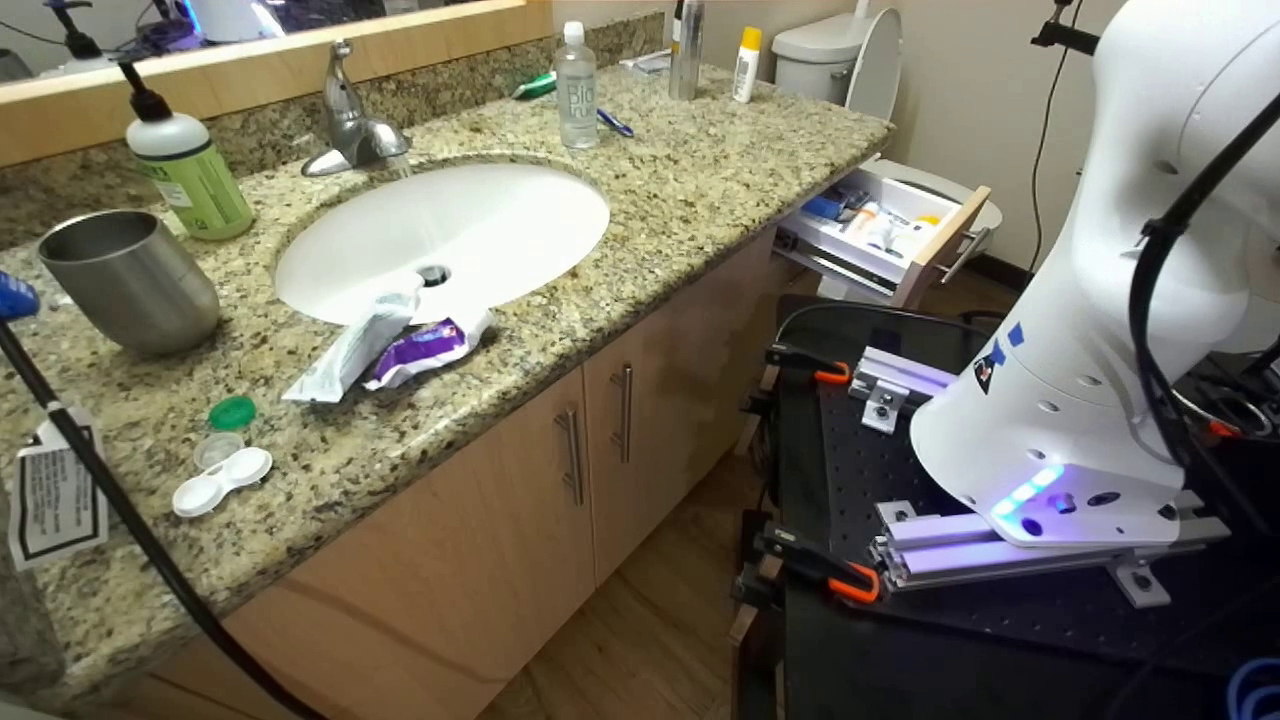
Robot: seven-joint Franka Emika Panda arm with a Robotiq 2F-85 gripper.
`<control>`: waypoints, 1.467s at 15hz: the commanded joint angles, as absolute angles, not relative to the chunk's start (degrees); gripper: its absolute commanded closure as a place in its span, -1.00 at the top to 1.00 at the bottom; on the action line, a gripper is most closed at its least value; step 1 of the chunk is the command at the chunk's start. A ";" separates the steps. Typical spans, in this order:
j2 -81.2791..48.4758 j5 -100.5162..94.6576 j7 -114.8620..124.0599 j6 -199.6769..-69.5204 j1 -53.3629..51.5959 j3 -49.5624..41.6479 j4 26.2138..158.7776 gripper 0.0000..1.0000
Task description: Take the toothbrush from the cup and put it on the counter
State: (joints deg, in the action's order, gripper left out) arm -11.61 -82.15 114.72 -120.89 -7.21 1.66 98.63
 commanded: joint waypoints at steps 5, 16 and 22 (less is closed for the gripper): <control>10.03 -66.52 94.19 -111.86 -0.87 -1.88 113.04 -0.94; 35.15 -41.48 90.78 -107.69 12.90 -12.38 138.71 -0.94; 35.60 -40.10 90.06 -108.46 15.86 -12.41 140.61 -0.74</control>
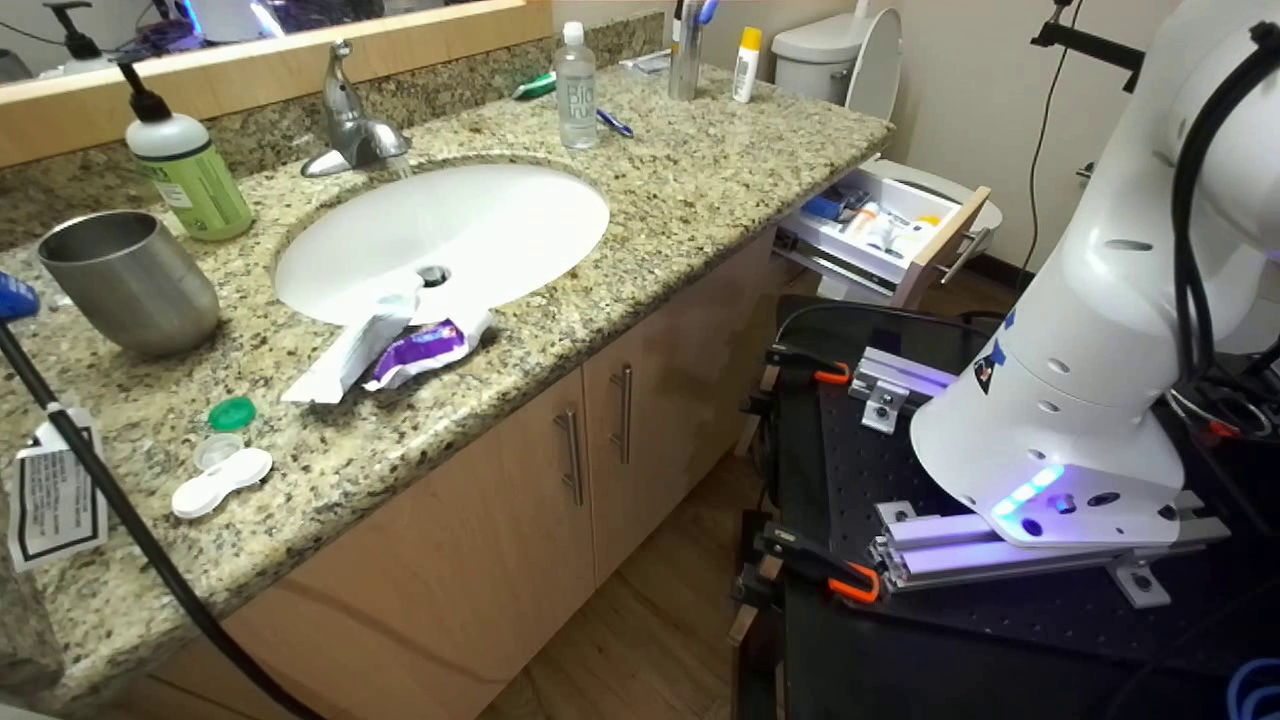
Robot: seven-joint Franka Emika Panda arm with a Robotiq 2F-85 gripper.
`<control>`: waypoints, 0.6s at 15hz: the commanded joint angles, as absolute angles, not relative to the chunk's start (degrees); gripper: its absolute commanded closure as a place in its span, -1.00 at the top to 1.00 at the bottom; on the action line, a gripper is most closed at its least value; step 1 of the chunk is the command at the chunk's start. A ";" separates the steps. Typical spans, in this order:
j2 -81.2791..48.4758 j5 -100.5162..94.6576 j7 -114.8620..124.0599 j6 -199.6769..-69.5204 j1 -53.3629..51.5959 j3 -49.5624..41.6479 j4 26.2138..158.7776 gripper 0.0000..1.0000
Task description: Take the toothbrush from the cup and put it on the counter
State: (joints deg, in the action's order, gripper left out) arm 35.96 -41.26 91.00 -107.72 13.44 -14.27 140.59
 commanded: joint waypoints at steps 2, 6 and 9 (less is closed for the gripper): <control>34.77 -41.27 92.80 -109.48 15.98 -11.23 140.47 -0.94; 20.77 -42.82 105.60 -111.33 16.96 -15.04 131.00 -0.94; 10.78 -42.03 108.82 -111.38 20.25 -17.82 125.00 -0.94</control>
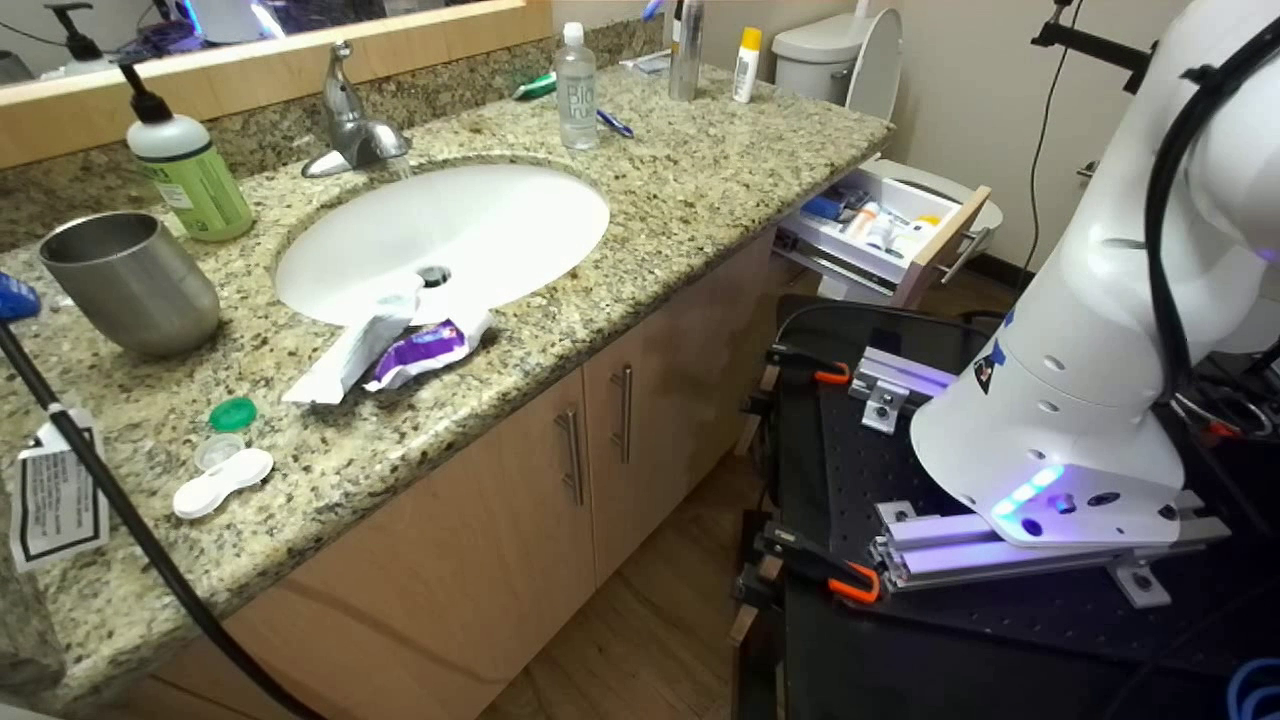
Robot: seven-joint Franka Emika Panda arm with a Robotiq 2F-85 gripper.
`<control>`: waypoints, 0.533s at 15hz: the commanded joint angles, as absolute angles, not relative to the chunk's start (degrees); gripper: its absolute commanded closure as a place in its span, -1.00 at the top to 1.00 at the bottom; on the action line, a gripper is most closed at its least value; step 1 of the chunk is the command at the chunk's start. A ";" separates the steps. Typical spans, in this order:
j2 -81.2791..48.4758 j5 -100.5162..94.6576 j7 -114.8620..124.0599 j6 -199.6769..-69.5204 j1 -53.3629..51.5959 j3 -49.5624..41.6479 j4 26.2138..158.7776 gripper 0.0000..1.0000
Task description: Take the toothbrush from the cup and put it on the counter
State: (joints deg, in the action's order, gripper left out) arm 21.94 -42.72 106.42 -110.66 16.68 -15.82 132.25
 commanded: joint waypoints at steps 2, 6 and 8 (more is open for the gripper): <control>3.54 -40.31 110.69 -110.94 21.63 -20.16 120.96 -0.94; -11.19 -26.08 105.39 -109.91 23.63 -24.23 112.37 -0.94; -18.73 -17.17 101.61 -108.38 25.13 -24.81 107.16 -0.94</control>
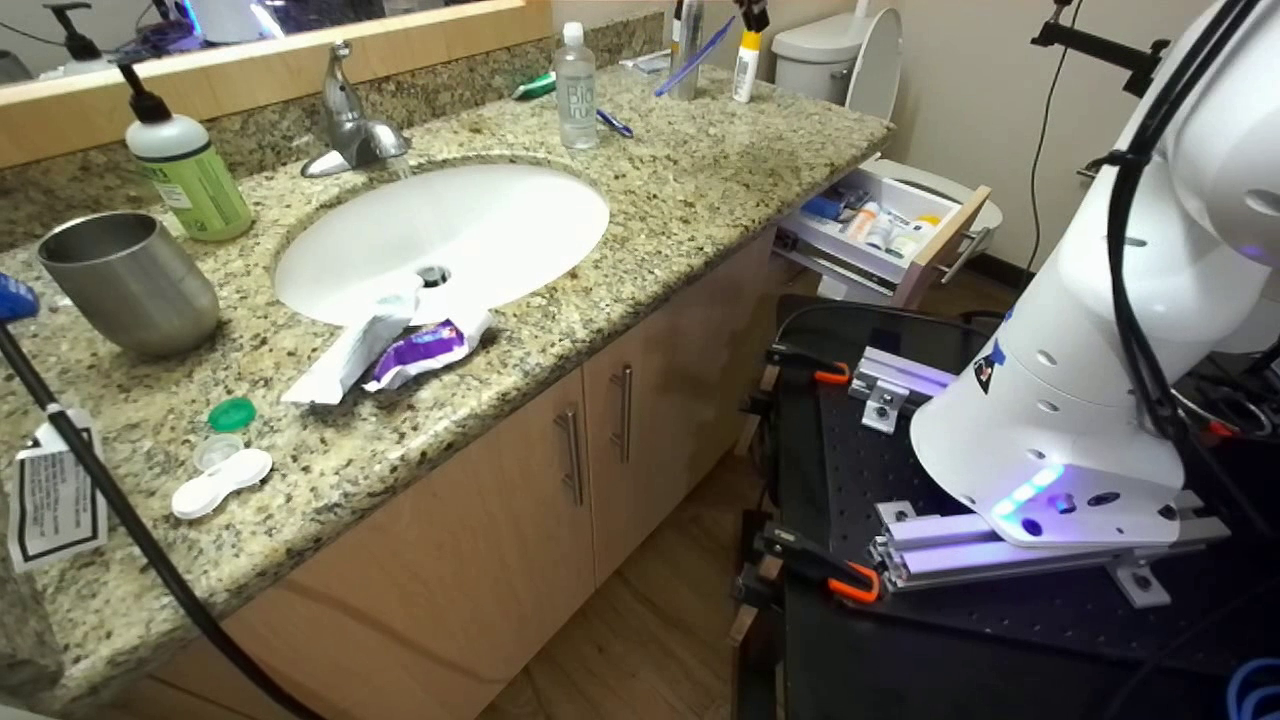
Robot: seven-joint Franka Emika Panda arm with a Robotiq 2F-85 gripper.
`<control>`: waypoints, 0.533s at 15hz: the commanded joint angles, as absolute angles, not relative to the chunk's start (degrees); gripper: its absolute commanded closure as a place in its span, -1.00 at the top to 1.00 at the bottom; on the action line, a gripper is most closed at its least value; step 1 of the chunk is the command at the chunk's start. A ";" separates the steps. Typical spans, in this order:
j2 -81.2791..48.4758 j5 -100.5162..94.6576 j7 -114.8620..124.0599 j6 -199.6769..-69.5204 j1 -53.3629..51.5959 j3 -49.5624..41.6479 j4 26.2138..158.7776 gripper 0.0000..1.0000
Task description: Take the toothbrush from the cup and put it on the counter
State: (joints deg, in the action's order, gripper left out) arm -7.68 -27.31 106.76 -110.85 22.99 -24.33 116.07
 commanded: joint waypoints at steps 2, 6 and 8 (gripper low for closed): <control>-26.12 -8.30 97.48 -106.58 27.46 -24.54 101.57 -0.94; -38.77 5.80 91.24 -98.19 32.95 -23.05 89.13 -0.94; -40.65 9.95 89.74 -89.81 34.46 -22.61 83.56 -0.20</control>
State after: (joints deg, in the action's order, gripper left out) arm -36.49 4.25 93.05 -100.88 31.12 -24.18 93.60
